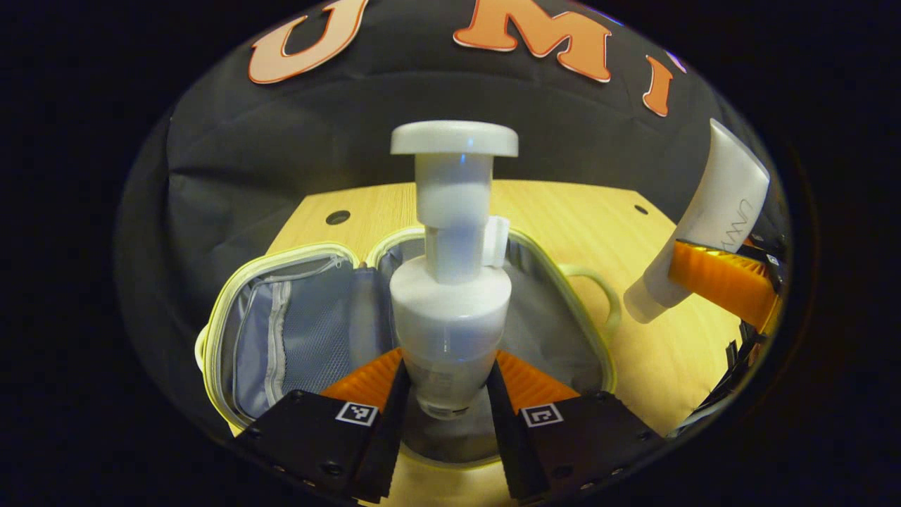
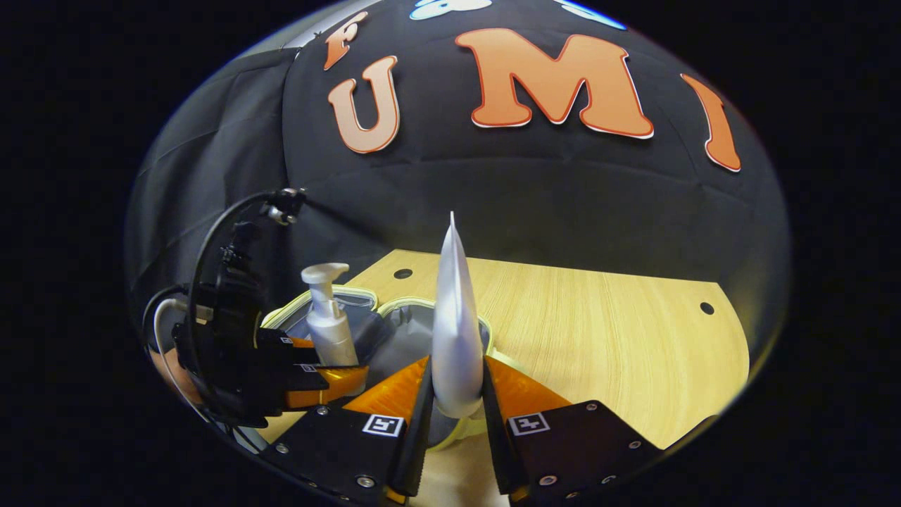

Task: First open the suitcase, pack the skin care products into it, and then close the suitcase.

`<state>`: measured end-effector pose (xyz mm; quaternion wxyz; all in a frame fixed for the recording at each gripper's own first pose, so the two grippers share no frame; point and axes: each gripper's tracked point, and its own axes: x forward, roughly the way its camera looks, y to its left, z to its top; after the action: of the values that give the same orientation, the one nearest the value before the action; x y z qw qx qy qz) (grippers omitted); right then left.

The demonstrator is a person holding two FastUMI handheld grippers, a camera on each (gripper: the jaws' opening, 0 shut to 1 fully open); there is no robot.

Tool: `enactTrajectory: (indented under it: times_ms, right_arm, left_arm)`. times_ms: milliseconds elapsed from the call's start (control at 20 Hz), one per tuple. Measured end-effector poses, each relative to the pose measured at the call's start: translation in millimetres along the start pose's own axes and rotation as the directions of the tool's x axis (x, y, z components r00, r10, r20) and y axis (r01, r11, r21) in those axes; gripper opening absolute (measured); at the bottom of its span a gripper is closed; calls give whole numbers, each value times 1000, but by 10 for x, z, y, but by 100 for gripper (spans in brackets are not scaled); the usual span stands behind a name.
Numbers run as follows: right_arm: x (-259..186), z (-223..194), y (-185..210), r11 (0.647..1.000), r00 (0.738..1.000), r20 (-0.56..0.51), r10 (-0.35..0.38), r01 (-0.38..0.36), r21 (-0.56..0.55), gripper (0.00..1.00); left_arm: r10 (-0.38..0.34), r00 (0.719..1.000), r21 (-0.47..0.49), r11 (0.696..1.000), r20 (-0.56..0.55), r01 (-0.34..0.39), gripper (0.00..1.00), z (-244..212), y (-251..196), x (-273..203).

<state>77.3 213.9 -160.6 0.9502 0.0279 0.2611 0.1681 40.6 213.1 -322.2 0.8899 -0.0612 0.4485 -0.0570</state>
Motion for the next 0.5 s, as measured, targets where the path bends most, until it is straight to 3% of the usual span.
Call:
enactTrajectory:
  times_ms: [350,500]
  right_arm:
    - [199,-159,98,999,998,-59,-7,10,42,40]
    - [273,-229,123,998,995,-95,0,6,64,40]
  left_arm:
    - [-39,982,-59,998,-183,28,59,-275,-31,198]
    - [-14,970,-57,998,-241,0,59,-354,-44,362]
